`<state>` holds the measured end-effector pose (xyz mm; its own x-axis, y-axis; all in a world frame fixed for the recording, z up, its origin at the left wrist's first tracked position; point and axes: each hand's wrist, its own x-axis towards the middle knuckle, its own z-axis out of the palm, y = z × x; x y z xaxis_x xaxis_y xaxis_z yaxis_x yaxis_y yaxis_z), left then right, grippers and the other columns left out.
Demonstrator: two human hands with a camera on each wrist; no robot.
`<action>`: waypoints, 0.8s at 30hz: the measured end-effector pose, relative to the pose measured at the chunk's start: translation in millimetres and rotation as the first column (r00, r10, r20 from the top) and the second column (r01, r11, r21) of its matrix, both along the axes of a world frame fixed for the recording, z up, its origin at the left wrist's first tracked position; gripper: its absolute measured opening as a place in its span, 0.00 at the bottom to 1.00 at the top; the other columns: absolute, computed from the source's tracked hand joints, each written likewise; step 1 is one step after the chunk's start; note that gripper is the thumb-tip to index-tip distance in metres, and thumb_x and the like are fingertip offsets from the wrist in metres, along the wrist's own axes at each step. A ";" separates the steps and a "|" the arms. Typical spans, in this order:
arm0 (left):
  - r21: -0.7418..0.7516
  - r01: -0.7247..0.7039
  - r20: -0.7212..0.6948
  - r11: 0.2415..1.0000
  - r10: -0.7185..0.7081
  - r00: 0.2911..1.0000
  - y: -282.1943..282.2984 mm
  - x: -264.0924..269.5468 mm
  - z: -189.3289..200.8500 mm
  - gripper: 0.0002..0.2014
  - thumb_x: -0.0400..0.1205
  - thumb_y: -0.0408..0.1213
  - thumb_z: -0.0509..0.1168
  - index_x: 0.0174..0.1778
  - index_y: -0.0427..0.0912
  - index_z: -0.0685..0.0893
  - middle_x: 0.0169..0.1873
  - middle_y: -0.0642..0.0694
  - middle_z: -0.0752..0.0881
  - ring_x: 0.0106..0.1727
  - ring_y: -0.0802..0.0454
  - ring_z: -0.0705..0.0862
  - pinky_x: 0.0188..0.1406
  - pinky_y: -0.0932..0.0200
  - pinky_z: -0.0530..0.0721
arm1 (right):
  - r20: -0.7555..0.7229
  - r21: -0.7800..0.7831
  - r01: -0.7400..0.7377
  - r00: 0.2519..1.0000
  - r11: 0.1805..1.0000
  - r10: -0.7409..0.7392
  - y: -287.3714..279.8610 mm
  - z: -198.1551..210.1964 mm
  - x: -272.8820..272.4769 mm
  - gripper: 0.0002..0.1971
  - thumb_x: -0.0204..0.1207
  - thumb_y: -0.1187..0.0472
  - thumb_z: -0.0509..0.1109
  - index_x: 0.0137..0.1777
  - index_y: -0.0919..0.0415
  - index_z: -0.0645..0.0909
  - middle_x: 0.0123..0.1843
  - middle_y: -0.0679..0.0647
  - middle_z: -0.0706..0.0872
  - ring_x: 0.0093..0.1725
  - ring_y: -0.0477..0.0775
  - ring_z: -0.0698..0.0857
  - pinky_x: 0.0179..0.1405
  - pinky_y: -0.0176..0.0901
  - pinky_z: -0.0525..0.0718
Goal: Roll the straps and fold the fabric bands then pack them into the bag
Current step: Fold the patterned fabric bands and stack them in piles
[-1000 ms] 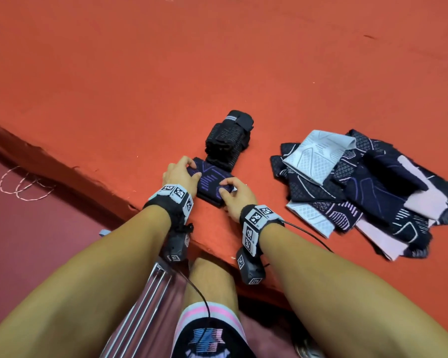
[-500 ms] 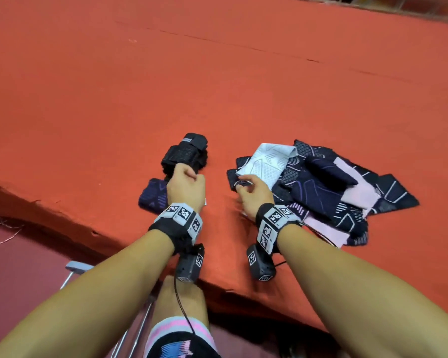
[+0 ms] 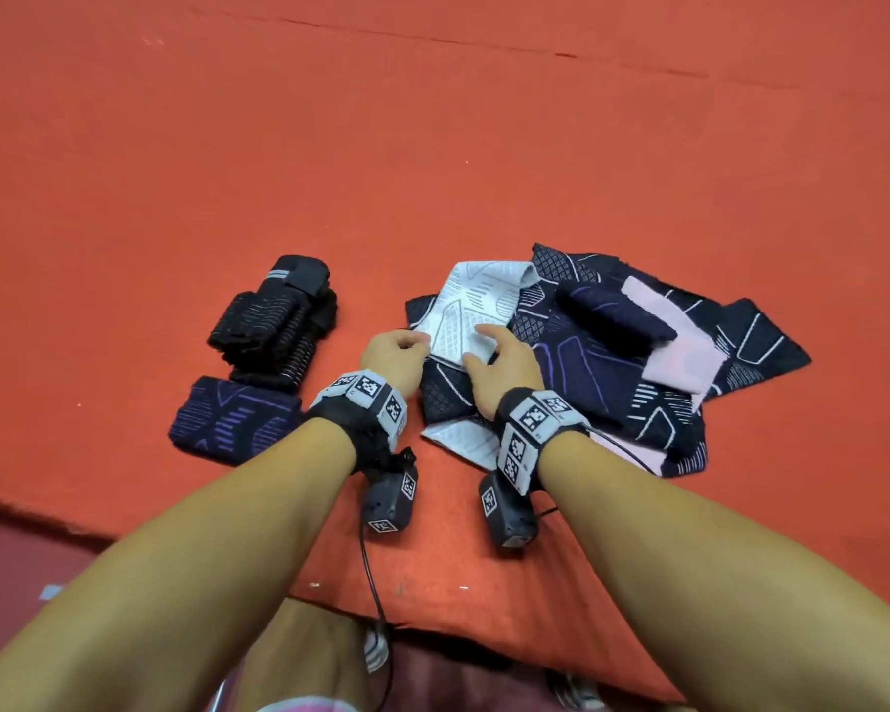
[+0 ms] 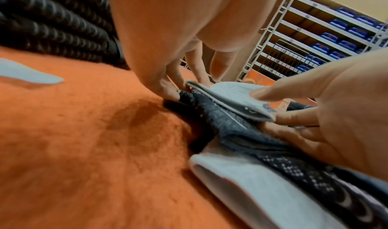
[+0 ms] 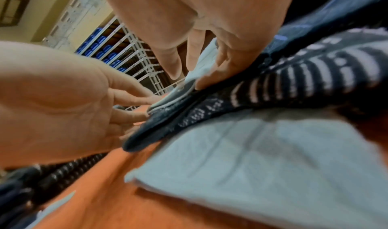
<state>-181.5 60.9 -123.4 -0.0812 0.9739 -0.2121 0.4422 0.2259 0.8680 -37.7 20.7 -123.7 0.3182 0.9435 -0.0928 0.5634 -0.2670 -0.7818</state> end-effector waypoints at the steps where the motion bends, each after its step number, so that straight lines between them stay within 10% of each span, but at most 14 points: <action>1: 0.013 -0.038 0.005 0.999 0.038 0.999 -2.1 0.7 -0.1 0.10 0.82 0.37 0.67 0.54 0.48 0.93 0.41 0.52 0.90 0.46 0.45 0.89 0.51 0.52 0.87 | -0.030 0.001 0.023 0.999 1.000 -0.023 2.2 1.3 -0.8 0.21 0.80 0.56 0.71 0.73 0.49 0.78 0.60 0.51 0.84 0.59 0.53 0.83 0.66 0.44 0.79; 5: 0.155 -0.099 -0.067 0.983 0.110 0.992 -15.0 3.3 3.7 0.07 0.78 0.38 0.69 0.46 0.52 0.90 0.39 0.55 0.88 0.38 0.52 0.85 0.37 0.58 0.80 | -0.118 0.048 0.064 0.991 0.997 -0.058 1.7 11.2 3.8 0.20 0.78 0.62 0.68 0.69 0.50 0.82 0.37 0.40 0.77 0.37 0.42 0.78 0.50 0.39 0.77; 10: 0.206 -0.031 -0.068 0.978 0.046 0.997 -44.6 16.1 17.7 0.03 0.77 0.44 0.66 0.40 0.55 0.85 0.39 0.54 0.87 0.39 0.51 0.85 0.44 0.49 0.84 | -0.198 0.096 0.086 0.978 0.992 -0.065 -29.6 30.9 19.5 0.17 0.77 0.59 0.69 0.66 0.49 0.84 0.61 0.47 0.87 0.59 0.51 0.85 0.67 0.45 0.80; 15: 0.186 0.074 -0.038 0.980 -0.068 0.997 -86.7 38.1 24.7 0.14 0.68 0.56 0.55 0.42 0.68 0.85 0.42 0.61 0.89 0.51 0.48 0.86 0.61 0.42 0.82 | -0.263 0.089 0.117 0.961 0.989 -0.090 -75.5 37.0 43.6 0.18 0.69 0.53 0.66 0.57 0.51 0.89 0.50 0.50 0.88 0.50 0.52 0.85 0.63 0.48 0.83; 24: 0.133 0.255 -0.016 0.958 -0.255 0.967 -139.2 55.6 -7.2 0.24 0.73 0.21 0.63 0.44 0.58 0.91 0.47 0.54 0.92 0.47 0.52 0.89 0.51 0.59 0.86 | -0.298 -0.042 0.067 0.951 0.997 -0.077 -150.9 1.6 83.8 0.13 0.80 0.65 0.66 0.59 0.63 0.90 0.56 0.50 0.89 0.59 0.48 0.84 0.61 0.34 0.76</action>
<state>-125.9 -78.4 -130.6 0.1738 0.9816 -0.0797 0.4690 -0.0113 0.8831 46.1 -130.1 -122.1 0.3383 0.9142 -0.2229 0.2832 -0.3248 -0.9024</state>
